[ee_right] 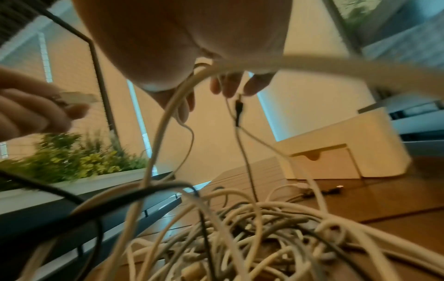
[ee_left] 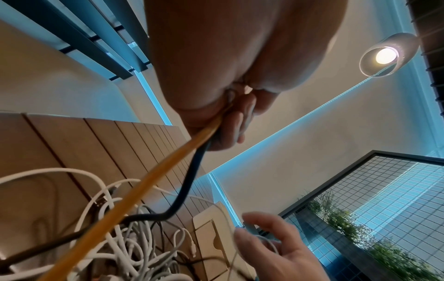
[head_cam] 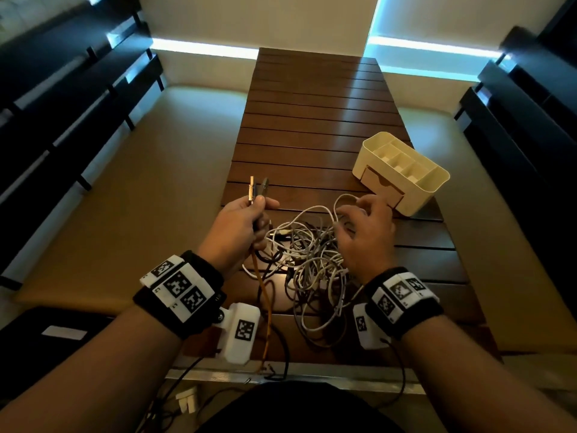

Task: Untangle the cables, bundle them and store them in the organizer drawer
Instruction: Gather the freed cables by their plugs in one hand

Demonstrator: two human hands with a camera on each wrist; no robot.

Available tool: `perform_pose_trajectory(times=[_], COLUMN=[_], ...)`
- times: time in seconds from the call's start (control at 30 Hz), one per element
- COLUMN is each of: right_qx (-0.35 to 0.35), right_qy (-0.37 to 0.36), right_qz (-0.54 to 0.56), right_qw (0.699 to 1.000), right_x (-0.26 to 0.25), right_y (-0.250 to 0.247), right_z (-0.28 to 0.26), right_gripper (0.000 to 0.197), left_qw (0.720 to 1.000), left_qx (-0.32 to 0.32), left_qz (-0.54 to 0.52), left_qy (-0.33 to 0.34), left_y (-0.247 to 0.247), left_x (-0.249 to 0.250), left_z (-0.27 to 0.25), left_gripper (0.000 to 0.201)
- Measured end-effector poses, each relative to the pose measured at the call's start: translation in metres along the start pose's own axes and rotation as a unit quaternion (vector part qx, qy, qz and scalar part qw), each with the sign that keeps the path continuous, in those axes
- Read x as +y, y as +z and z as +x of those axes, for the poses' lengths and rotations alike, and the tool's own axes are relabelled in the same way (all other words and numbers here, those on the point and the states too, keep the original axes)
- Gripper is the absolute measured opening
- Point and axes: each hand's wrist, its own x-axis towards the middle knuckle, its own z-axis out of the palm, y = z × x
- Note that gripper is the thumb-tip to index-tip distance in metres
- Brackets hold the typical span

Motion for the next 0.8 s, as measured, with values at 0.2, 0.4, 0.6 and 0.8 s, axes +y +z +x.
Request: perform_pose_trajectory(times=[0.2, 0.4, 0.6, 0.8], right_qx=[-0.239, -0.152, -0.342, -0.448], right_qy=[0.107, -0.024, 0.012, -0.011], right_qz=[-0.257, -0.137, 0.164, -0.04], right_qw=[0.93, 0.979, 0.925, 0.893], right_x=[-0.026, -0.024, -0.039, -0.021], right_y=[0.001, 0.008, 0.029, 0.048], right_z=[0.005, 0.011, -0.011, -0.02], right_gripper=[0.046, 0.042, 0.026, 0.033], left_qw=[1.0, 1.0, 1.0, 1.0], left_qx=[0.012, 0.021, 0.008, 0.007], left_qz=[-0.005, -0.003, 0.011, 0.002], left_qy=[0.005, 0.002, 0.002, -0.001], left_y=[-0.009, -0.016, -0.011, -0.008], left_x=[-0.001, 0.0, 0.003, -0.001], left_z=[-0.005, -0.007, -0.005, -0.005], left_gripper=[0.029, 0.03, 0.03, 0.029])
